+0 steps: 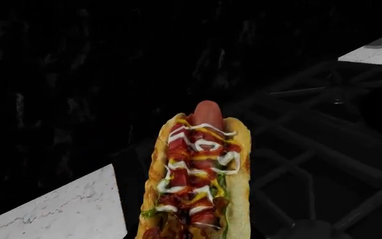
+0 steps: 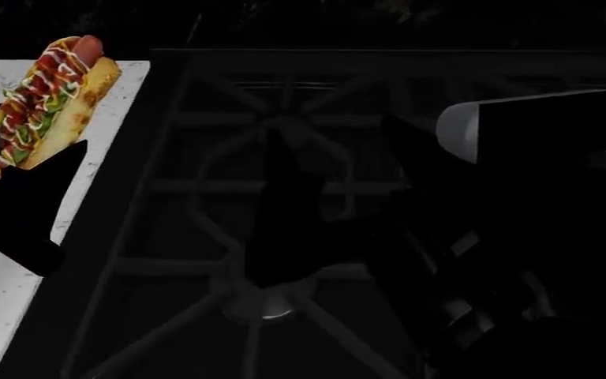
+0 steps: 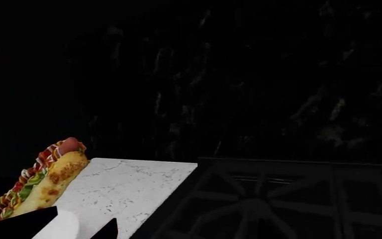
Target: Pick the hot dog from the plate and place it in the pan.
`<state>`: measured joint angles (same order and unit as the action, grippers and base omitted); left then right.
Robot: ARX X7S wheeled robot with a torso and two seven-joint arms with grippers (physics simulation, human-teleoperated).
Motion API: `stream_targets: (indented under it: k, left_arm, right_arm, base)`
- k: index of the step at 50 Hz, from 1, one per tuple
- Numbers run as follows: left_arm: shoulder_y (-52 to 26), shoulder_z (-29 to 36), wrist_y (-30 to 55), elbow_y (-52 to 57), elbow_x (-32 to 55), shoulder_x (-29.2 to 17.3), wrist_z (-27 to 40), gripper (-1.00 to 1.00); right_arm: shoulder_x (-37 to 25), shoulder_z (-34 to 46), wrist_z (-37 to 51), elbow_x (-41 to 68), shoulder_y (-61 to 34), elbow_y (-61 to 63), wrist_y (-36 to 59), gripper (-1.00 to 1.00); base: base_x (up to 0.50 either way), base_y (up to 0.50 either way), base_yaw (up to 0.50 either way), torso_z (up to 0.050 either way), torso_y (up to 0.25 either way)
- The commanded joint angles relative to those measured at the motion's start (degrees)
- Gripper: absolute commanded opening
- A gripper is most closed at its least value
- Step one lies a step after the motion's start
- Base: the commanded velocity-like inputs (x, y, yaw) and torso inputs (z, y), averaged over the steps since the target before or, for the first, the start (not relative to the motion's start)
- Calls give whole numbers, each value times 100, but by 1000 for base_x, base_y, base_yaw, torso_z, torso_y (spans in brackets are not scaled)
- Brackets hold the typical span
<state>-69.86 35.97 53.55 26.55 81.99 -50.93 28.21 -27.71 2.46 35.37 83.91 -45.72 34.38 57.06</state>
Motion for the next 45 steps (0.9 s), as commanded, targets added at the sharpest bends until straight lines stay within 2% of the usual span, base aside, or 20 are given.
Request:
stream_targets:
  k: [1, 45]
  left_arm:
    - [-51, -44, -33, -58, -41, 61, 15, -100]
    - [-6, 23, -84, -56, -161, 57, -93, -100]
  right_arm:
    - [21, -56, -3, -1, -21, -16, -18, 100]
    - [-77, -35, 132, 167, -9, 86, -123, 100]
  base:
    - [-20, -500, 0, 0, 0]
    - [-20, -500, 0, 0, 0]
